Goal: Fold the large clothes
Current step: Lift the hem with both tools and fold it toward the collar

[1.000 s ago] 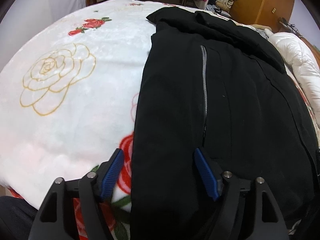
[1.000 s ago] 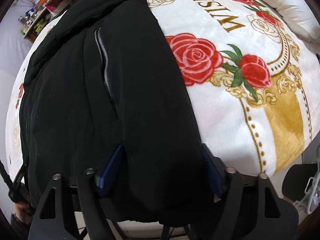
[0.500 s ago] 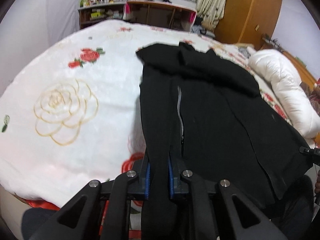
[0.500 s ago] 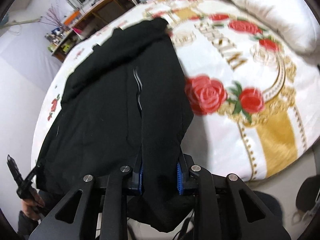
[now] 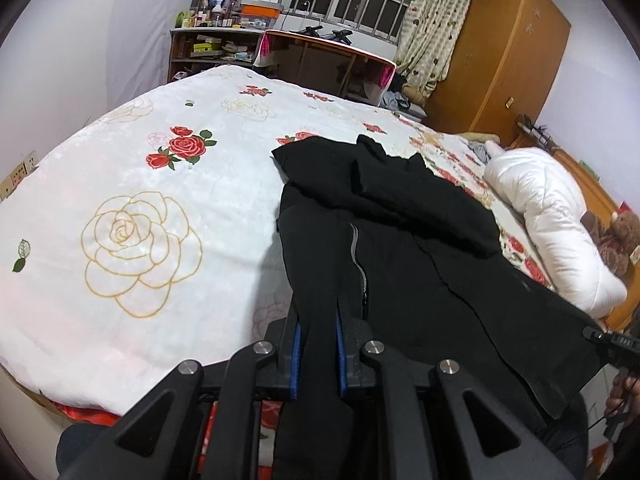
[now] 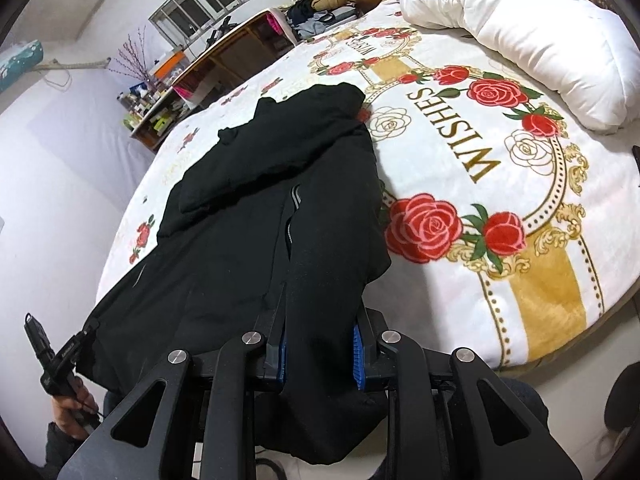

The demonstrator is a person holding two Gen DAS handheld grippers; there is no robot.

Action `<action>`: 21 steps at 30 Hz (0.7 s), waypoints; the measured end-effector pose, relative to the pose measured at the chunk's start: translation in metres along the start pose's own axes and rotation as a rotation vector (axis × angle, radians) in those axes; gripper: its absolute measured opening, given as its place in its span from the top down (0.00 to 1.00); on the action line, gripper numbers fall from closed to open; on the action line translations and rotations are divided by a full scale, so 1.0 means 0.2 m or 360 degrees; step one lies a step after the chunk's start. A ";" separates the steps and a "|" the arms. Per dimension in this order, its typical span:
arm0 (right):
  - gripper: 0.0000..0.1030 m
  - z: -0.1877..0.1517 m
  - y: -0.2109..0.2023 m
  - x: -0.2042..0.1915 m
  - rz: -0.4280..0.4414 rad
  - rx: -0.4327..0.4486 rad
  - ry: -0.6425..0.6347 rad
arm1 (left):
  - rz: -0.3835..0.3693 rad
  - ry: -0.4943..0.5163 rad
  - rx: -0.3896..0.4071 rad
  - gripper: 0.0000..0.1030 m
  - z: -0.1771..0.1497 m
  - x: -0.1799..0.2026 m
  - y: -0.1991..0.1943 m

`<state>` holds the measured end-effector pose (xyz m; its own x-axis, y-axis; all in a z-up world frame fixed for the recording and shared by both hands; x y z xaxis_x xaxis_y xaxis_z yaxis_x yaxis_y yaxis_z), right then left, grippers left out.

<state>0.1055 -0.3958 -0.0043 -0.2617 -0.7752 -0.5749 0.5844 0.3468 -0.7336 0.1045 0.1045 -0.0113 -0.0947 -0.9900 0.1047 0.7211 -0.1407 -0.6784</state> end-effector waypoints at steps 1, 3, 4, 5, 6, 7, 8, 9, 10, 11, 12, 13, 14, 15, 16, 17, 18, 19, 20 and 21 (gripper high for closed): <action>0.77 0.01 -0.01 0.00 0.0012 0.0010 0.0004 | -0.0003 -0.0005 0.0006 0.86 0.01 0.00 0.00; 0.77 0.03 -0.02 -0.03 0.0036 0.0026 0.0010 | -0.0012 -0.0020 0.0023 0.86 0.04 -0.01 -0.01; 0.77 0.06 -0.03 -0.05 0.0049 0.0043 0.0010 | -0.0019 -0.0029 0.0033 0.86 0.06 -0.01 -0.02; 0.77 0.08 -0.04 -0.07 0.0055 0.0054 0.0004 | -0.0023 -0.0033 0.0048 0.86 0.09 -0.01 -0.02; 0.77 0.11 -0.04 -0.09 0.0067 0.0069 -0.0002 | -0.0026 -0.0036 0.0064 0.87 0.12 -0.01 -0.03; 0.77 0.14 -0.05 -0.11 0.0082 0.0082 -0.0001 | -0.0034 -0.0041 0.0082 0.86 0.15 -0.01 -0.03; 0.77 0.17 -0.06 -0.12 0.0096 0.0093 -0.0002 | -0.0038 -0.0044 0.0101 0.86 0.19 -0.01 -0.03; 0.77 0.20 -0.06 -0.14 0.0108 0.0107 -0.0005 | -0.0038 -0.0044 0.0120 0.86 0.21 -0.01 -0.03; 0.77 0.24 -0.06 -0.18 0.0122 0.0128 -0.0011 | -0.0037 -0.0050 0.0140 0.86 0.26 -0.01 -0.03; 0.77 0.28 -0.06 -0.20 0.0131 0.0141 -0.0013 | -0.0042 -0.0060 0.0158 0.86 0.29 -0.01 -0.02; 0.77 0.31 -0.06 -0.22 0.0141 0.0150 -0.0013 | -0.0052 -0.0075 0.0177 0.86 0.33 -0.02 -0.02; 0.77 0.36 -0.06 -0.25 0.0152 0.0167 -0.0014 | -0.0057 -0.0093 0.0196 0.87 0.38 -0.02 0.00; 0.77 0.38 -0.05 -0.27 0.0157 0.0176 -0.0018 | -0.0061 -0.0106 0.0211 0.86 0.43 -0.03 0.01; 0.77 0.44 -0.04 -0.31 0.0161 0.0192 -0.0023 | -0.0063 -0.0115 0.0227 0.86 0.47 -0.04 0.02; 0.77 0.48 -0.03 -0.33 0.0164 0.0201 -0.0023 | -0.0064 -0.0123 0.0243 0.86 0.53 -0.04 0.04; 0.77 0.52 -0.02 -0.35 0.0167 0.0213 -0.0021 | -0.0064 -0.0128 0.0256 0.86 0.57 -0.05 0.06; 0.77 0.58 0.00 -0.38 0.0168 0.0225 -0.0024 | -0.0060 -0.0131 0.0265 0.86 0.61 -0.05 0.08; 0.77 0.62 0.01 -0.40 0.0166 0.0233 -0.0028 | -0.0056 -0.0136 0.0274 0.86 0.67 -0.06 0.12; 0.77 0.67 0.04 -0.43 0.0162 0.0239 -0.0031 | -0.0057 -0.0145 0.0278 0.86 0.71 -0.06 0.15; 0.77 0.70 0.06 -0.45 0.0160 0.0242 -0.0033 | -0.0061 -0.0153 0.0279 0.86 0.75 -0.07 0.19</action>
<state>0.2430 -0.3963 0.0893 -0.1809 -0.7520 -0.6338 0.7166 0.3406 -0.6087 0.2361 0.1145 0.0714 -0.0643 -0.9771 0.2028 0.8274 -0.1658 -0.5365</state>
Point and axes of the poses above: each gripper's, at about its wrist camera, not at the fingertips, and y roughly the way its jaws point, x to its right, z to its top, the point moved 5 cm from there along y, roughly the way its jaws point, and after that the axes turned 14 degrees about y, right-handed, at the moved point
